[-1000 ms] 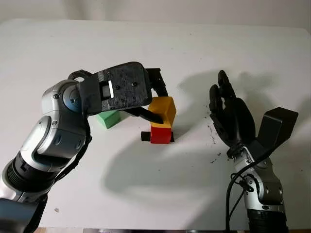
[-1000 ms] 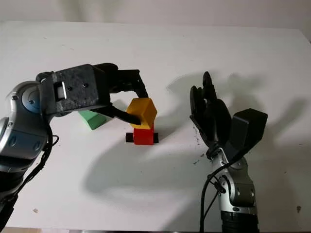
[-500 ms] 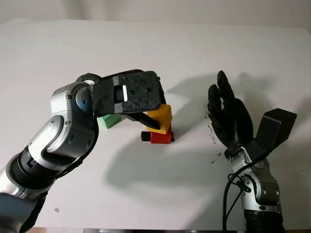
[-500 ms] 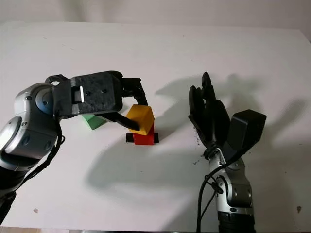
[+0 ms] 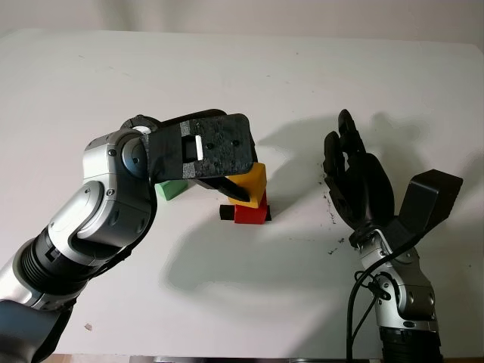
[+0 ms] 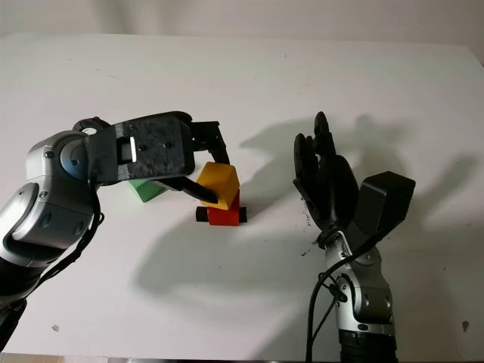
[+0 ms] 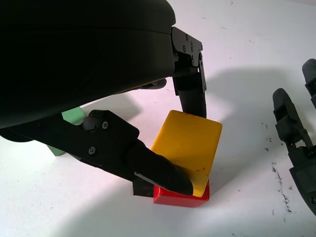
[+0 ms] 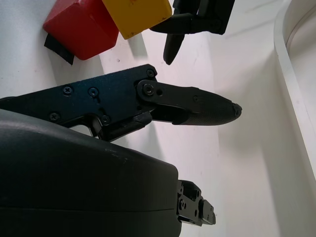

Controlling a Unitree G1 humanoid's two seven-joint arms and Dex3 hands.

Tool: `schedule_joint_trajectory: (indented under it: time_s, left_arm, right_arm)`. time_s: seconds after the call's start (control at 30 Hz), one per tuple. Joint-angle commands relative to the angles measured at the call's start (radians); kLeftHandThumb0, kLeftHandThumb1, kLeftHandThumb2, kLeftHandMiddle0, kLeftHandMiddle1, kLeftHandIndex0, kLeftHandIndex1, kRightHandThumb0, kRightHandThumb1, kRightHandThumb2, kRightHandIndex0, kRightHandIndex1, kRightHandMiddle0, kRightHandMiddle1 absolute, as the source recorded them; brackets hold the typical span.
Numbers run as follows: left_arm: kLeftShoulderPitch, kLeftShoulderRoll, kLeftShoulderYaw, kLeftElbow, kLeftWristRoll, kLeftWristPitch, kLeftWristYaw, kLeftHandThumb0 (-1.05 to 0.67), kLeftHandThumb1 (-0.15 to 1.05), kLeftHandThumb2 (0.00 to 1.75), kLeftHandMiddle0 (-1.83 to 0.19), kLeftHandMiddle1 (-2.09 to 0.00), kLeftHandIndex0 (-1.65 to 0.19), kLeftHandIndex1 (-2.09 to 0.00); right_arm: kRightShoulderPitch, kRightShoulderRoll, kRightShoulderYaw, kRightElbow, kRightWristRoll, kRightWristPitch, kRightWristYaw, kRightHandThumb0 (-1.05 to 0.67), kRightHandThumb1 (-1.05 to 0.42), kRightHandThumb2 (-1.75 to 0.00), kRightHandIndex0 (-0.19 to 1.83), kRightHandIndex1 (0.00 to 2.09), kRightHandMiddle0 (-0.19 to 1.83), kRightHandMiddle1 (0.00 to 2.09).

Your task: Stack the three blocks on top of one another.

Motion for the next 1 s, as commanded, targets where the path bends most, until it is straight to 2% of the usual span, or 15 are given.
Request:
schedule_joint_trajectory:
  time_s: [0.0, 0.13, 0.17, 0.2, 0.27, 0.3, 0.37, 0.7, 0.87, 0.97]
  left_arm:
    - [-0.01, -0.014, 0.011, -0.004, -0.005, 0.008, 0.011, -0.32, 1.05, 0.11, -0.25, -0.07, -0.24, -1.71]
    - [-0.017, -0.028, 0.003, 0.003, -0.004, 0.008, 0.025, -0.33, 1.05, 0.08, -0.41, -0.17, -0.2, -1.7]
    - [-0.016, -0.03, 0.006, 0.005, -0.006, -0.003, 0.029, -0.34, 1.05, 0.08, -0.35, -0.34, -0.19, -1.68]
    - [-0.015, -0.033, 0.008, 0.005, -0.007, -0.01, 0.034, -0.34, 1.05, 0.08, -0.22, -0.63, -0.17, -1.67]
    - [-0.015, -0.037, 0.01, 0.005, -0.008, -0.015, 0.04, -0.34, 1.05, 0.08, -0.07, -0.97, -0.15, -1.64]
    - [-0.012, -0.038, 0.013, 0.007, -0.011, -0.021, 0.042, -0.34, 1.05, 0.08, -0.06, -0.99, -0.15, -1.64]
    - [-0.014, -0.038, 0.009, 0.008, -0.011, -0.009, 0.042, -0.35, 1.05, 0.08, -0.09, -0.85, -0.15, -1.62]
    - [-0.014, -0.033, -0.002, 0.008, -0.009, 0.009, 0.047, -0.35, 1.04, 0.06, -0.05, -0.83, -0.21, -1.66]
    - [-0.006, -0.036, 0.011, 0.008, -0.024, 0.004, 0.05, -0.34, 1.04, 0.05, -0.05, -0.93, -0.26, -1.73]
    - [-0.007, -0.031, 0.007, 0.006, -0.024, 0.01, 0.049, -0.35, 1.04, 0.05, -0.09, -0.79, -0.27, -1.76]
  right_arm:
    - [0.011, -0.002, -0.001, 0.001, -0.005, -0.021, 0.001, -0.63, -1.05, -0.55, -0.19, 0.0, -0.19, 0.0]
    - [0.013, -0.004, 0.003, 0.009, -0.011, -0.034, 0.006, -0.62, -1.05, -0.57, -0.19, 0.0, -0.19, 0.0]
    - [0.014, -0.005, 0.004, 0.009, -0.013, -0.035, 0.006, -0.62, -1.05, -0.57, -0.19, 0.0, -0.19, 0.0]
    - [0.014, -0.006, 0.006, 0.008, -0.017, -0.037, 0.006, -0.62, -1.05, -0.57, -0.19, 0.0, -0.19, 0.0]
    - [0.012, -0.007, 0.008, 0.008, -0.023, -0.034, 0.005, -0.62, -1.05, -0.58, -0.19, 0.0, -0.19, 0.0]
    - [0.012, -0.006, 0.007, 0.006, -0.024, -0.03, 0.002, -0.63, -1.05, -0.58, -0.19, 0.0, -0.19, 0.0]
    - [0.013, -0.004, 0.004, 0.008, -0.023, -0.031, 0.003, -0.63, -1.05, -0.57, -0.19, 0.0, -0.19, 0.0]
    - [0.016, -0.005, -0.003, 0.011, -0.012, -0.034, 0.011, -0.64, -1.05, -0.55, -0.19, 0.0, -0.19, 0.0]
    - [0.014, -0.007, -0.001, 0.012, -0.013, -0.035, 0.011, -0.63, -1.05, -0.56, -0.19, 0.0, -0.19, 0.0]
    - [0.013, -0.006, -0.002, 0.012, -0.011, -0.034, 0.01, -0.62, -1.05, -0.57, -0.19, 0.0, -0.19, 0.0]
